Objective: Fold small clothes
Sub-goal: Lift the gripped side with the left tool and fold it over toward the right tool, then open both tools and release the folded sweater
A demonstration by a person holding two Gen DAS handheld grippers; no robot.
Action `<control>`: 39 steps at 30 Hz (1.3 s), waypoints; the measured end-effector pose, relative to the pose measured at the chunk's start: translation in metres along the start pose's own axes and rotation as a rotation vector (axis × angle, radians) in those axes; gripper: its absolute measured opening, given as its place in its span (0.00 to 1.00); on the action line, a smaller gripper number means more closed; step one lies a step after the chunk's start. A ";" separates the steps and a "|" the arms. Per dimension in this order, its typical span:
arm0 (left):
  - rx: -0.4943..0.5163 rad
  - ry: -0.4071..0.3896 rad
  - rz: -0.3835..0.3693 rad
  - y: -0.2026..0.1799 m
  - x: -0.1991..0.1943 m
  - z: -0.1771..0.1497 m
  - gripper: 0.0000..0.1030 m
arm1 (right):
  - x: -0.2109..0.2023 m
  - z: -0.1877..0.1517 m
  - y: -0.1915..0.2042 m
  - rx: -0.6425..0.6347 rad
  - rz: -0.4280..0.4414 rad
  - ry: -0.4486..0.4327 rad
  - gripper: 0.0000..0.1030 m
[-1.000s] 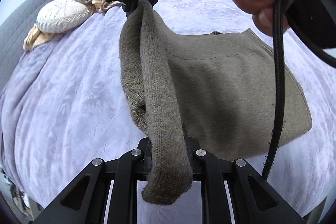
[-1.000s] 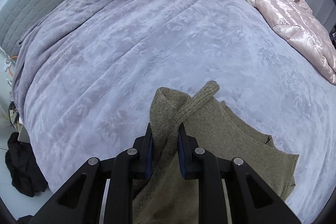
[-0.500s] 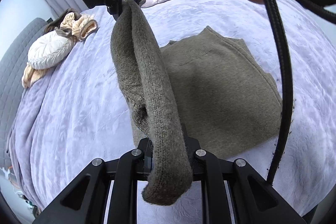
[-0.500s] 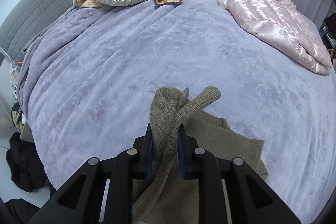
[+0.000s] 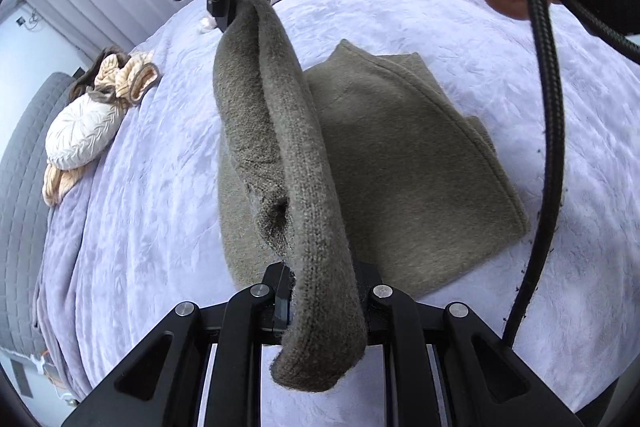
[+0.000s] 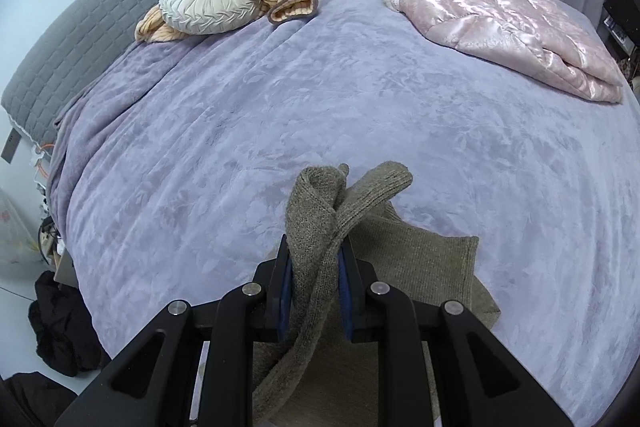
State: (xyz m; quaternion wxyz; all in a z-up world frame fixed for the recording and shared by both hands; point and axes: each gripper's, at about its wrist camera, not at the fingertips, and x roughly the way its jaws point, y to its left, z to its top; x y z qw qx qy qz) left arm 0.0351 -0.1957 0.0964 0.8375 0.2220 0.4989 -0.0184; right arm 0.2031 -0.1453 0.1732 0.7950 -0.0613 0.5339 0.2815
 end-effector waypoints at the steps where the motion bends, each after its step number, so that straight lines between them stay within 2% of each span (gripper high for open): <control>1: 0.010 0.008 0.000 -0.006 0.002 0.001 0.18 | -0.003 -0.004 -0.007 0.014 0.010 -0.010 0.21; 4: 0.049 0.035 0.010 -0.026 0.014 0.005 0.18 | -0.007 -0.018 -0.035 0.068 0.036 -0.034 0.21; 9: 0.130 0.072 0.049 -0.052 0.033 0.010 0.18 | 0.011 -0.045 -0.086 0.191 0.061 -0.020 0.21; 12: 0.147 0.080 0.047 -0.059 0.031 0.017 0.18 | 0.020 -0.057 -0.108 0.251 0.082 -0.016 0.21; 16: 0.189 0.061 0.085 -0.073 0.028 0.021 0.18 | 0.014 -0.060 -0.119 0.257 0.117 -0.046 0.21; 19: 0.211 0.093 0.098 -0.086 0.044 0.019 0.18 | 0.008 -0.060 -0.125 0.251 0.154 -0.081 0.21; 22: 0.237 0.095 0.117 -0.092 0.052 0.019 0.18 | 0.025 -0.069 -0.139 0.290 0.156 -0.054 0.21; 26: 0.229 0.100 0.088 -0.086 0.042 0.024 0.18 | 0.045 -0.086 -0.165 0.390 0.184 -0.035 0.21; 29: 0.244 0.092 0.079 -0.086 0.034 0.028 0.18 | 0.039 -0.086 -0.167 0.387 0.215 -0.054 0.21; 34: 0.269 0.084 0.101 -0.104 0.048 0.023 0.19 | 0.030 -0.084 -0.164 0.355 0.215 -0.086 0.21; 37: 0.282 0.052 0.130 -0.111 0.048 0.017 0.19 | 0.047 -0.093 -0.175 0.396 0.164 -0.030 0.21; 39: 0.277 0.050 0.117 -0.108 0.045 0.017 0.26 | 0.055 -0.099 -0.178 0.418 0.132 -0.013 0.25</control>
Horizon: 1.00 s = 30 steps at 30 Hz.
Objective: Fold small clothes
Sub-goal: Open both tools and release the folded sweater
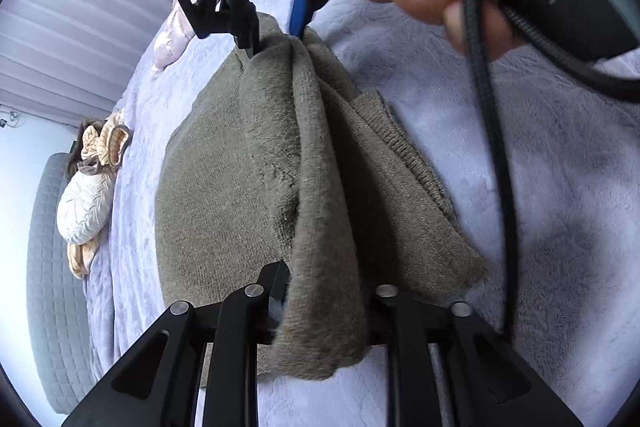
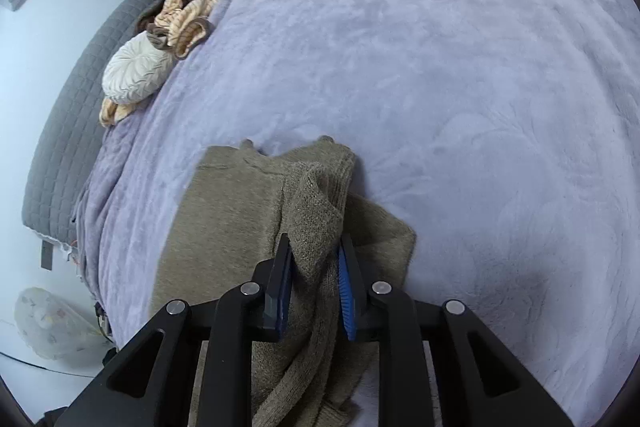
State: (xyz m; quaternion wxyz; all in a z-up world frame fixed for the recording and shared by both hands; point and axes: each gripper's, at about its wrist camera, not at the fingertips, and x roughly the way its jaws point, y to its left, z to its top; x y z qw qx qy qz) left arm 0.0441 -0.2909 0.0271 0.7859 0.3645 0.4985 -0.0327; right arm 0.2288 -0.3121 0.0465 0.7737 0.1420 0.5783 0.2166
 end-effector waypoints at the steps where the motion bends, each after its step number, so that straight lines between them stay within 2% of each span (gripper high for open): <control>1: -0.006 0.001 -0.019 0.004 -0.003 0.000 0.27 | 0.001 -0.001 -0.002 0.012 -0.004 0.000 0.29; 2: -0.014 0.003 -0.048 0.009 -0.007 0.000 0.37 | -0.001 -0.002 -0.003 0.023 -0.008 -0.004 0.30; 3: -0.026 -0.007 -0.072 0.014 -0.012 -0.001 0.64 | -0.004 -0.002 -0.003 0.032 -0.015 -0.005 0.41; 4: -0.046 -0.042 -0.074 0.021 -0.021 -0.004 0.79 | -0.010 -0.002 -0.003 0.036 -0.030 -0.010 0.56; 5: -0.075 -0.091 -0.057 0.029 -0.031 -0.009 0.97 | -0.018 -0.003 -0.002 0.035 -0.039 -0.023 0.61; 6: -0.104 -0.136 -0.053 0.038 -0.041 -0.016 0.98 | -0.026 -0.004 -0.001 0.030 -0.041 -0.038 0.65; 9: -0.183 -0.223 -0.257 0.069 -0.064 -0.043 0.98 | -0.057 -0.012 0.012 -0.020 -0.044 -0.078 0.65; 11: -0.266 -0.257 -0.345 0.094 -0.067 -0.064 0.98 | -0.078 -0.025 0.026 -0.067 -0.044 -0.118 0.66; 13: -0.358 -0.261 -0.426 0.122 -0.053 -0.079 0.98 | -0.090 -0.037 0.039 -0.101 -0.019 -0.131 0.67; 16: -0.574 -0.199 -0.553 0.166 -0.014 -0.096 0.98 | -0.093 -0.058 0.060 -0.151 0.071 -0.118 0.67; 18: -0.688 -0.165 -0.592 0.186 0.008 -0.104 0.98 | -0.083 -0.066 0.071 -0.151 0.159 -0.088 0.67; 20: -0.746 -0.131 -0.636 0.192 0.023 -0.109 0.98 | -0.066 -0.071 0.074 -0.126 0.223 -0.052 0.67; 21: -0.749 -0.122 -0.648 0.193 0.028 -0.112 0.98 | -0.054 -0.073 0.071 -0.094 0.257 -0.027 0.67; 23: -0.718 -0.087 -0.617 0.185 0.036 -0.109 0.98 | -0.030 -0.077 0.062 -0.020 0.301 0.031 0.67; 25: -0.648 -0.007 -0.554 0.170 0.053 -0.102 0.98 | -0.011 -0.080 0.045 0.024 0.236 0.046 0.66; 27: -0.613 0.040 -0.556 0.165 0.074 -0.102 0.99 | -0.007 -0.084 0.022 0.104 0.273 0.024 0.64; 29: -0.614 0.035 -0.587 0.162 0.077 -0.106 0.99 | -0.012 -0.088 0.001 0.187 0.311 -0.025 0.61; 30: -0.619 0.021 -0.587 0.165 0.073 -0.108 0.99 | -0.016 -0.089 -0.005 0.203 0.272 -0.047 0.62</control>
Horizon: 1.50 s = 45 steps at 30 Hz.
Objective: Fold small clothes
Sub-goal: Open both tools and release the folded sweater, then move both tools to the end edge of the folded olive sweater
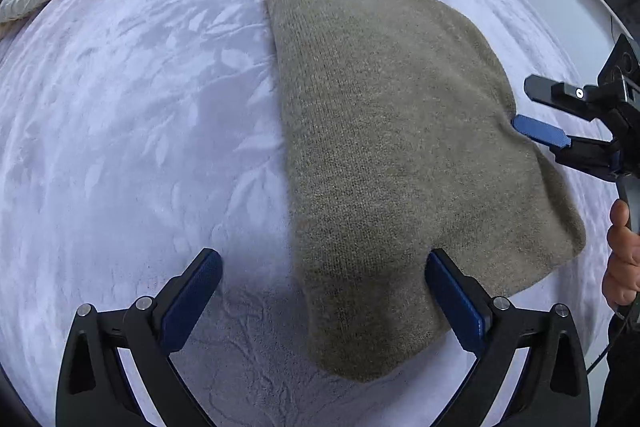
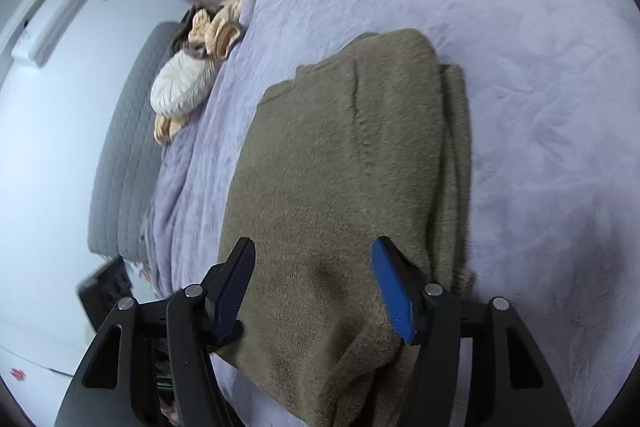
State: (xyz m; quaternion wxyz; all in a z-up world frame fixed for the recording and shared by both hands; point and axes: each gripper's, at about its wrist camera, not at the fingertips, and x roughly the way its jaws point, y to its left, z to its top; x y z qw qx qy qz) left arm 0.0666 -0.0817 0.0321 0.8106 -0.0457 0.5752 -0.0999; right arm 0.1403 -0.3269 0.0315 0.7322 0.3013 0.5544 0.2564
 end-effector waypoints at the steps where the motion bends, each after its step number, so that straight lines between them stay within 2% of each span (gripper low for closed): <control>1: 0.001 -0.022 -0.006 0.002 -0.010 -0.001 0.99 | -0.003 -0.002 -0.003 0.005 -0.031 -0.012 0.62; 3: 0.017 -0.077 -0.004 0.007 -0.033 -0.009 0.99 | -0.008 -0.006 0.000 0.003 -0.073 -0.014 0.62; 5: 0.042 -0.130 0.009 0.018 -0.051 -0.022 0.99 | -0.021 -0.015 0.017 -0.053 -0.137 -0.034 0.65; 8: 0.107 -0.119 0.026 0.021 -0.053 -0.047 0.99 | -0.045 -0.040 0.045 -0.169 -0.182 -0.070 0.72; 9: 0.137 -0.112 0.042 0.016 -0.049 -0.053 0.99 | -0.052 -0.054 0.054 -0.206 -0.199 -0.084 0.78; 13: 0.203 -0.109 0.115 -0.005 -0.030 -0.061 0.99 | -0.054 -0.087 0.068 -0.279 -0.269 -0.101 0.79; 16: 0.192 -0.131 0.192 -0.008 -0.019 -0.054 0.99 | -0.042 -0.100 0.066 -0.300 -0.364 -0.099 0.78; 18: 0.138 -0.124 0.167 0.000 -0.013 -0.047 0.99 | -0.034 -0.106 0.065 -0.300 -0.359 -0.083 0.79; 20: 0.065 -0.140 0.129 0.011 -0.018 -0.043 0.98 | -0.026 -0.111 0.066 -0.328 -0.415 -0.090 0.78; 21: 0.043 -0.151 0.114 0.015 -0.022 -0.043 0.98 | -0.022 -0.112 0.066 -0.340 -0.451 -0.089 0.70; 22: 0.033 -0.165 0.111 0.018 -0.028 -0.043 0.98 | -0.017 -0.112 0.065 -0.349 -0.482 -0.072 0.43; 24: 0.028 -0.195 0.147 0.020 -0.037 -0.045 0.98 | -0.015 -0.112 0.059 -0.329 -0.502 -0.052 0.17; 25: 0.021 -0.191 0.163 0.023 -0.039 -0.045 0.98 | -0.018 -0.112 0.059 -0.321 -0.491 -0.059 0.09; 28: -0.002 -0.139 0.182 0.028 -0.033 -0.048 0.98 | -0.034 -0.112 0.061 -0.322 -0.471 -0.094 0.09; 31: 0.024 -0.100 0.215 0.026 -0.021 -0.055 0.98 | -0.038 -0.110 0.059 -0.315 -0.479 -0.101 0.09; 33: 0.027 -0.077 0.198 0.028 -0.021 -0.059 0.98 | -0.033 -0.109 0.050 -0.293 -0.479 -0.077 0.09; 35: 0.033 -0.087 0.171 0.027 -0.033 -0.061 0.98 | -0.030 -0.109 0.041 -0.268 -0.463 -0.060 0.09; 38: 0.067 -0.136 0.148 0.021 -0.055 -0.062 0.99 | -0.040 -0.109 0.037 -0.218 -0.404 -0.068 0.19; 39: 0.077 -0.155 0.141 0.018 -0.063 -0.060 0.99 | -0.046 -0.110 0.038 -0.214 -0.405 -0.083 0.34; 40: 0.084 -0.172 0.139 0.015 -0.069 -0.058 0.99 | -0.053 -0.111 0.042 -0.225 -0.425 -0.111 0.57; 42: 0.093 -0.198 0.136 0.008 -0.077 -0.050 0.99 | -0.067 -0.114 0.053 -0.255 -0.447 -0.185 0.78; 45: 0.097 -0.208 0.154 0.001 -0.075 -0.035 0.99 | -0.081 -0.110 0.069 -0.285 -0.422 -0.249 0.78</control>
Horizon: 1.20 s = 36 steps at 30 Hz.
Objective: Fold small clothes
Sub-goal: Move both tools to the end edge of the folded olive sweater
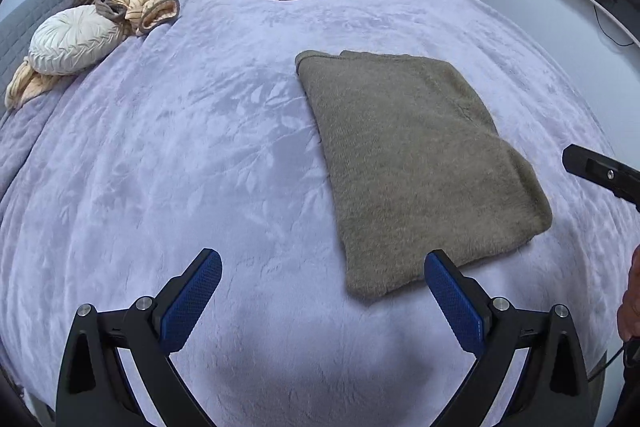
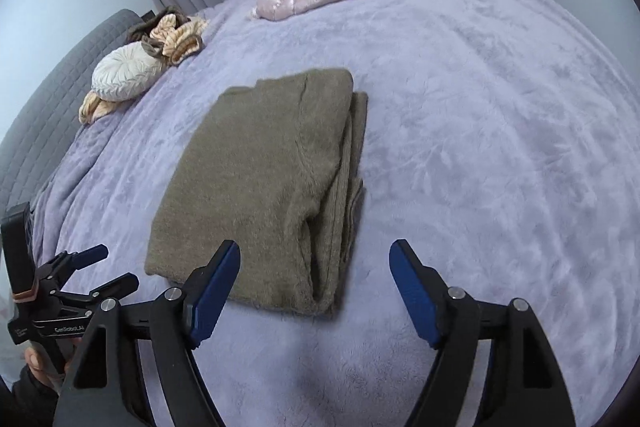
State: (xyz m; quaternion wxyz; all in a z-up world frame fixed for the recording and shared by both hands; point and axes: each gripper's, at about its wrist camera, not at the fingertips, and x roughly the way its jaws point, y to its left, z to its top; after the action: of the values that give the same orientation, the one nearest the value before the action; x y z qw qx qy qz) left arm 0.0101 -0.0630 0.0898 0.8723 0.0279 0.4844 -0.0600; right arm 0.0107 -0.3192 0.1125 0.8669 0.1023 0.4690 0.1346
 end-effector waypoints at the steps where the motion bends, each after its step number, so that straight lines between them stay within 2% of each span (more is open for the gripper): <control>1: -0.006 -0.001 0.011 -0.001 0.005 0.005 0.99 | -0.003 0.004 0.006 -0.011 0.016 -0.018 0.78; 3: -0.036 0.017 0.004 0.001 0.017 0.013 0.98 | 0.000 0.011 0.022 -0.056 0.042 -0.031 0.78; 4: -0.057 0.036 -0.015 0.003 0.024 0.016 0.93 | 0.005 0.012 0.030 -0.085 0.040 -0.024 0.78; 5: -0.072 0.070 -0.032 0.004 0.034 0.018 0.73 | 0.012 0.014 0.038 -0.115 0.031 -0.012 0.78; 6: -0.080 0.112 -0.058 0.004 0.043 0.019 0.69 | 0.023 0.015 0.045 -0.141 0.018 0.004 0.78; 7: -0.095 0.138 -0.078 0.005 0.051 0.019 0.69 | 0.035 0.015 0.048 -0.155 0.006 0.030 0.78; 8: -0.101 0.146 -0.093 0.005 0.054 0.019 0.70 | 0.047 0.015 0.049 -0.158 0.002 0.057 0.78; 10: -0.088 0.146 -0.093 0.004 0.051 0.020 0.81 | 0.074 0.013 0.043 -0.152 -0.030 0.125 0.77; 12: -0.072 0.114 -0.096 0.002 0.042 0.022 0.83 | 0.094 0.010 0.037 -0.160 -0.084 0.189 0.78; 14: -0.067 0.080 -0.113 0.002 0.034 0.030 0.84 | 0.089 0.010 0.035 -0.159 -0.066 0.177 0.78; 16: -0.080 0.081 -0.124 0.004 0.034 0.043 1.00 | 0.072 0.014 0.031 -0.145 -0.045 0.139 0.78; 20: -0.138 0.076 -0.142 0.012 0.041 0.070 1.00 | 0.043 0.030 0.020 -0.127 -0.073 0.052 0.78; 24: -0.131 0.124 -0.137 0.006 0.064 0.091 1.00 | 0.026 0.049 0.018 -0.132 -0.041 -0.007 0.79; 28: -0.125 0.193 -0.128 -0.001 0.094 0.097 1.00 | 0.047 0.063 0.017 -0.151 -0.097 0.035 0.80; 32: -0.136 0.224 -0.153 0.001 0.112 0.096 1.00 | 0.078 0.070 -0.007 -0.056 -0.036 0.117 0.80; 36: -0.138 0.224 -0.191 0.004 0.120 0.095 1.00 | 0.096 0.071 -0.028 0.013 0.000 0.153 0.80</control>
State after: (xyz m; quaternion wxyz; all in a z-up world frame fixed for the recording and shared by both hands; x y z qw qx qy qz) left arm 0.1539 -0.0785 0.0381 0.8031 -0.0718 0.5819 -0.1060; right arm 0.1249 -0.3174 0.0667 0.8277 0.0976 0.5349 0.1390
